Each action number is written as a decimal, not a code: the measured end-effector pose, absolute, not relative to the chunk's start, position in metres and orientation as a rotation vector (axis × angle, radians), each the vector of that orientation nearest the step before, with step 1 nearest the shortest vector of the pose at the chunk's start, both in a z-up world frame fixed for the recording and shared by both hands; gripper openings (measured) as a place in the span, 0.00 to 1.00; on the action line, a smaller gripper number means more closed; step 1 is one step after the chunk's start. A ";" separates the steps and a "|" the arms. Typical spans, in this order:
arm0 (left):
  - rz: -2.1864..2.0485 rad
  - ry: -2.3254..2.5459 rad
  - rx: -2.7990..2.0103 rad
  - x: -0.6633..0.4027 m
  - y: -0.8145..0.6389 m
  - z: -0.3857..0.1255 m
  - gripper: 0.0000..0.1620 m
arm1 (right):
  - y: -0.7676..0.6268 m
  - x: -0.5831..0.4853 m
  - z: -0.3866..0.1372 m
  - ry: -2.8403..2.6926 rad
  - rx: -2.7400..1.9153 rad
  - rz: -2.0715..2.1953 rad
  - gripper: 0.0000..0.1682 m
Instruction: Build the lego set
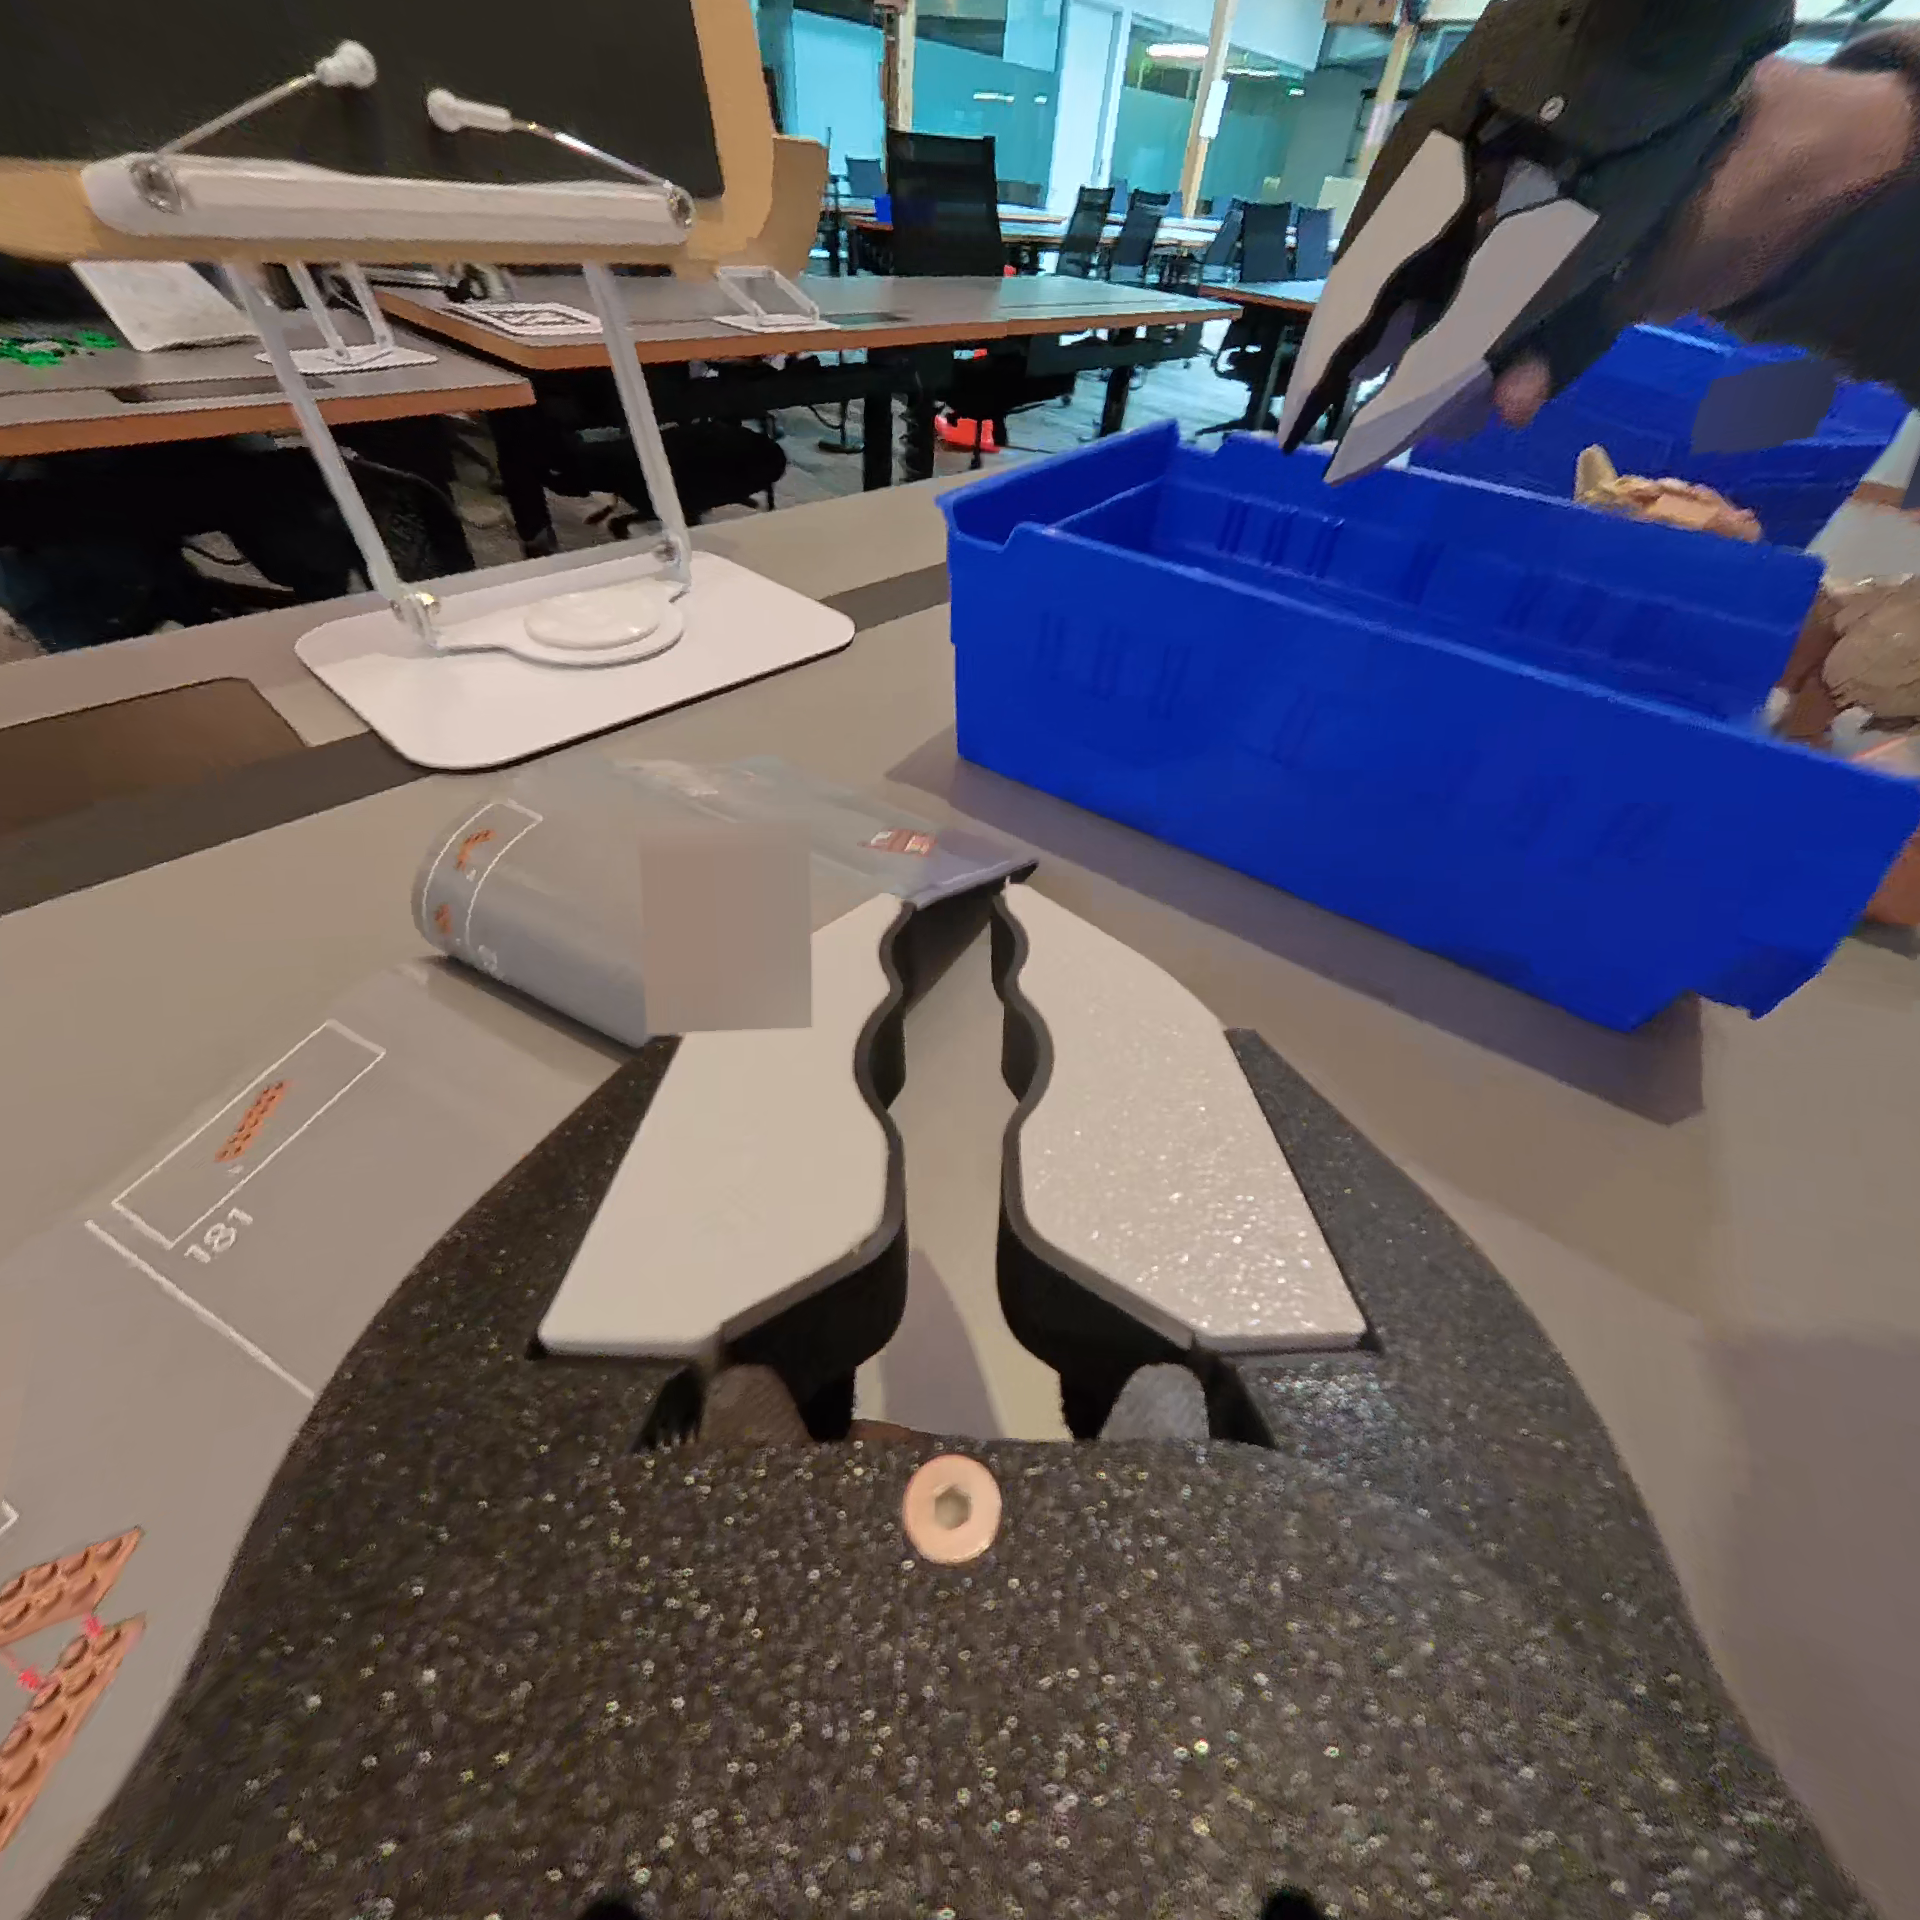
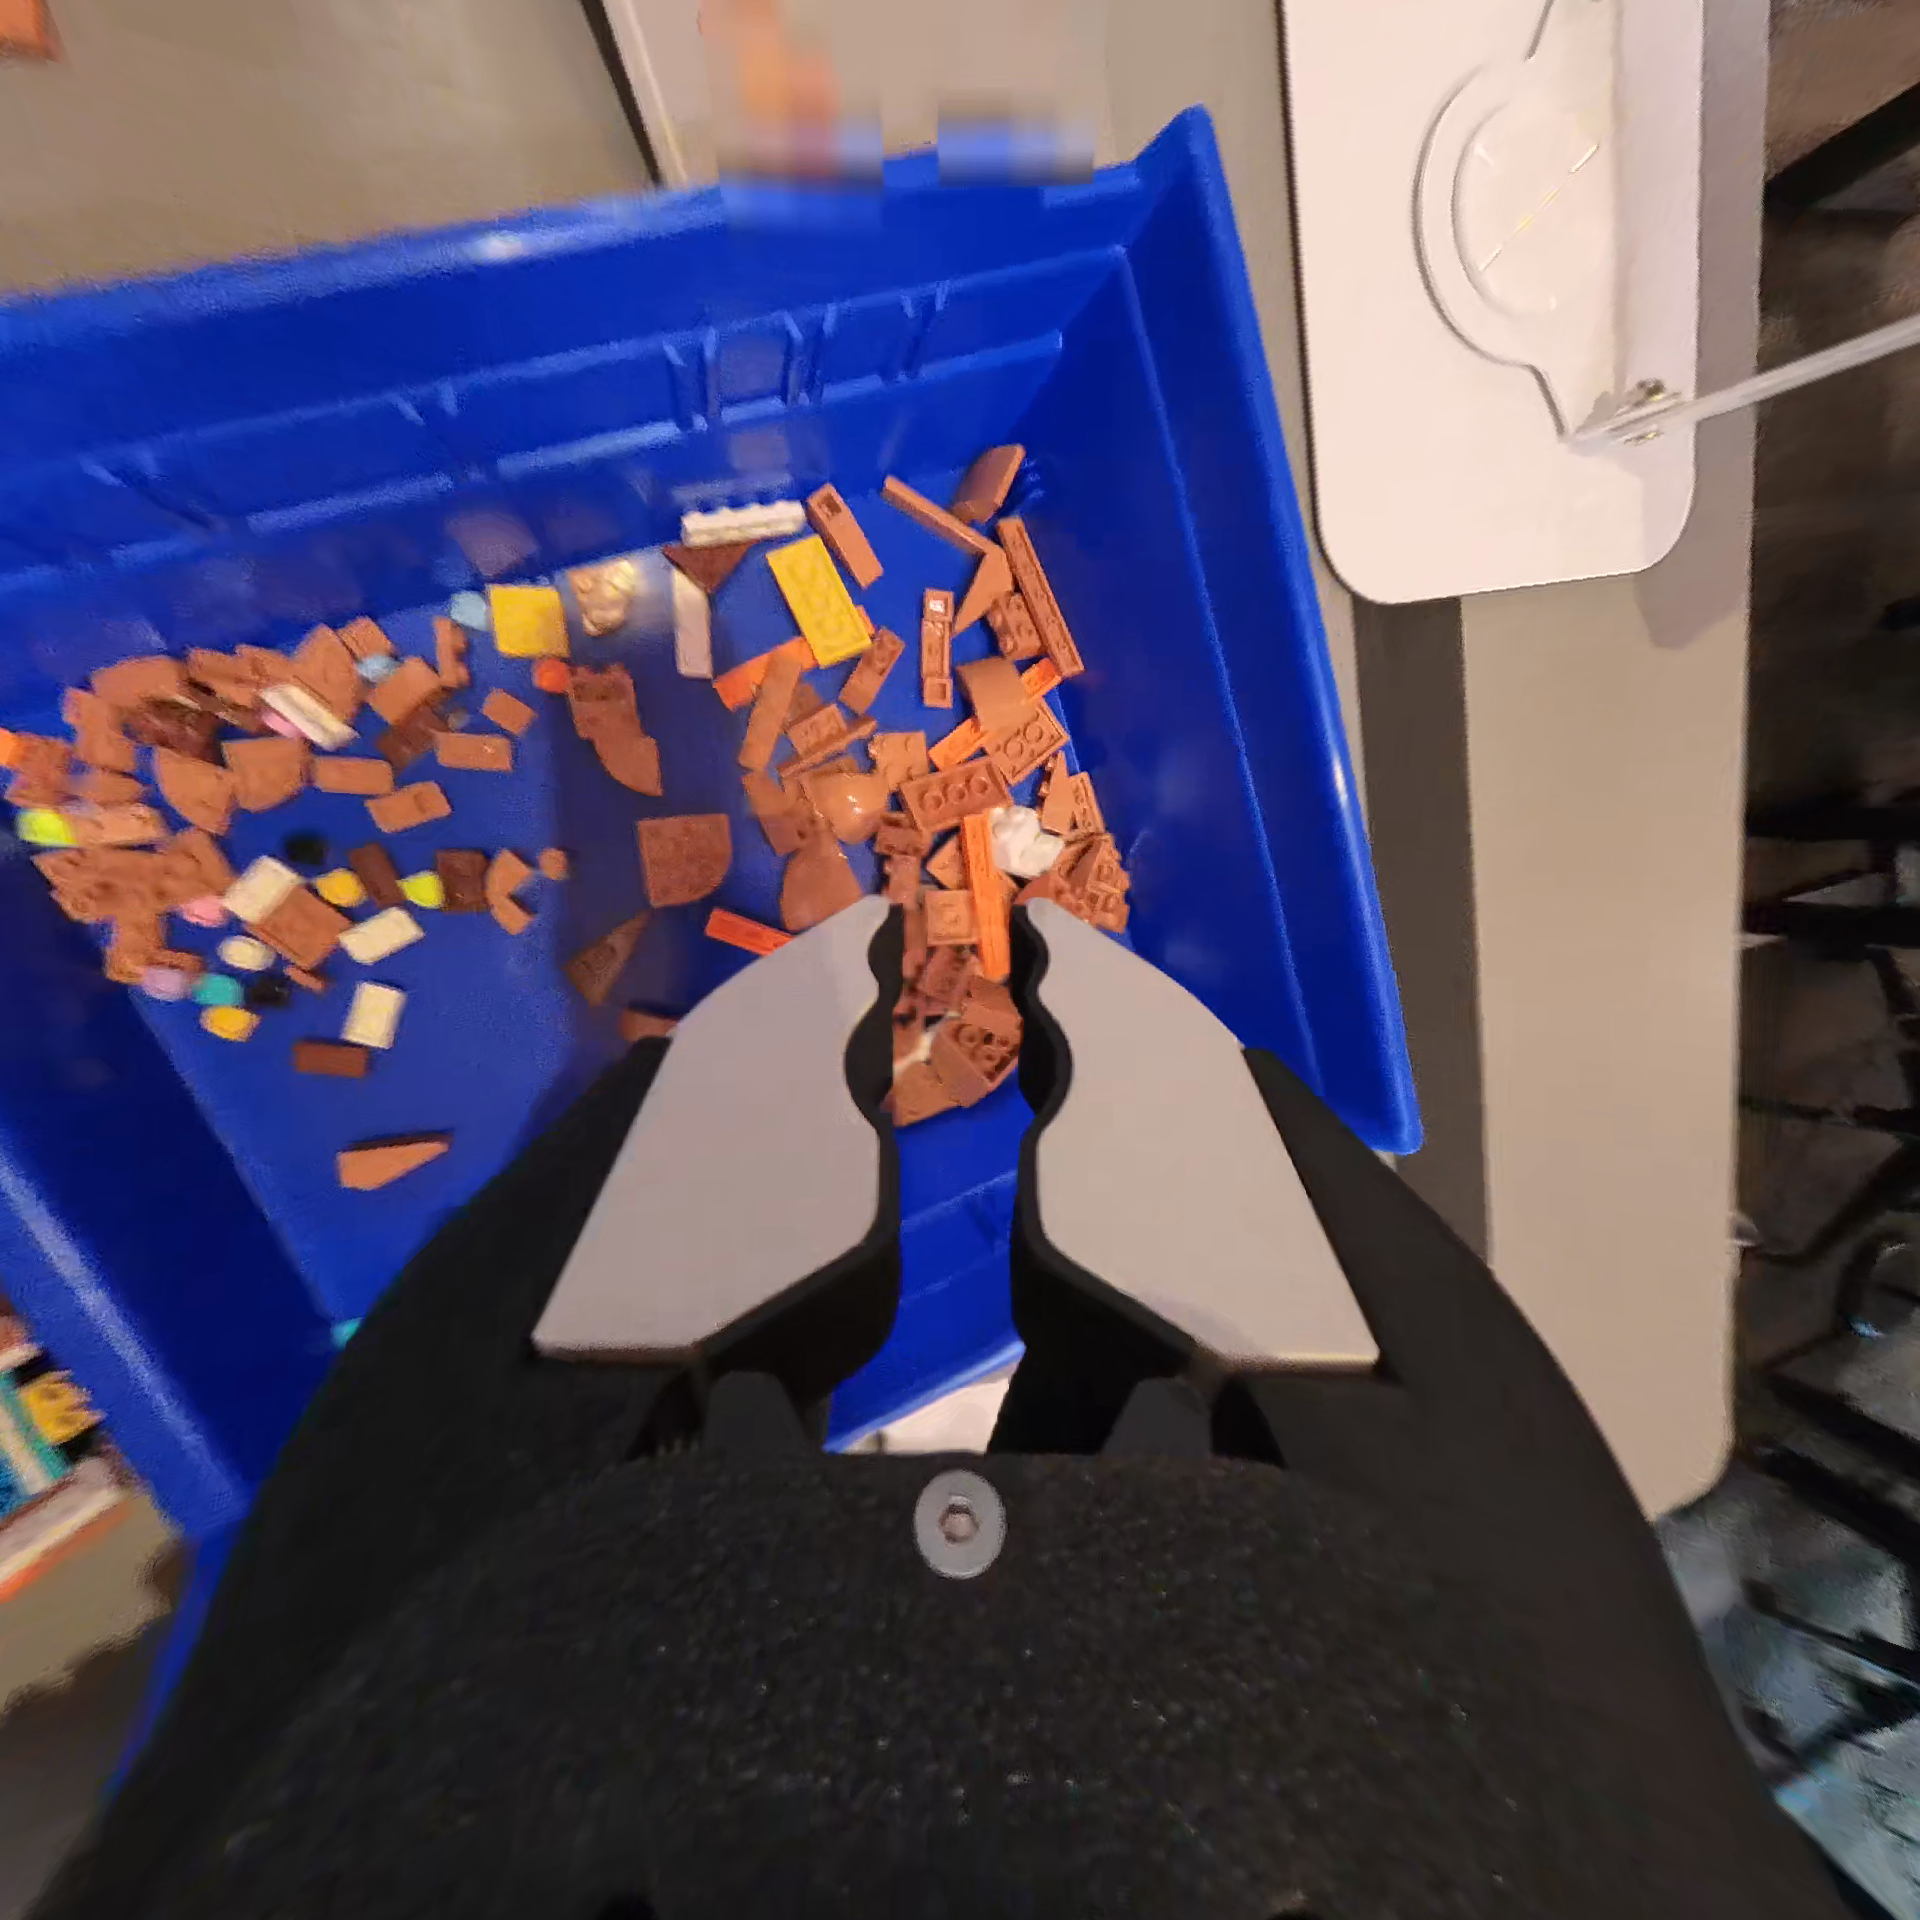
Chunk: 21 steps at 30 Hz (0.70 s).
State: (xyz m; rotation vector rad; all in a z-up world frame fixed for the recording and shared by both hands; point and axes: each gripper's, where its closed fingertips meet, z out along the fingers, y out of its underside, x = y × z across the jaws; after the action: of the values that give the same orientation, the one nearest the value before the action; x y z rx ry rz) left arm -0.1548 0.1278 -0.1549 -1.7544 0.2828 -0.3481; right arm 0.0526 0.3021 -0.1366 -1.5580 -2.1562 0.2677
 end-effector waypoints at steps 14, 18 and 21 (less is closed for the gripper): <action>-0.106 1.709 -1.755 0.018 0.288 -0.095 0.10 | 0.176 0.136 -0.103 -1.763 -1.612 0.698 0.10; 0.217 2.155 -1.615 0.039 0.338 -0.153 0.10 | 0.164 0.149 -0.105 -1.718 -1.597 0.760 0.10; 0.440 2.403 -1.448 0.038 0.364 -0.181 0.10 | 0.164 0.160 -0.108 -1.702 -1.610 0.805 0.10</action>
State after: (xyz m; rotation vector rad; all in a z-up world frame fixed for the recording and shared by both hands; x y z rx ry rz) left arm 0.0377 0.3644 -0.1809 -1.4478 2.4025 0.4403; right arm 0.1595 0.1643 -0.1076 -1.6095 -1.7022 0.8050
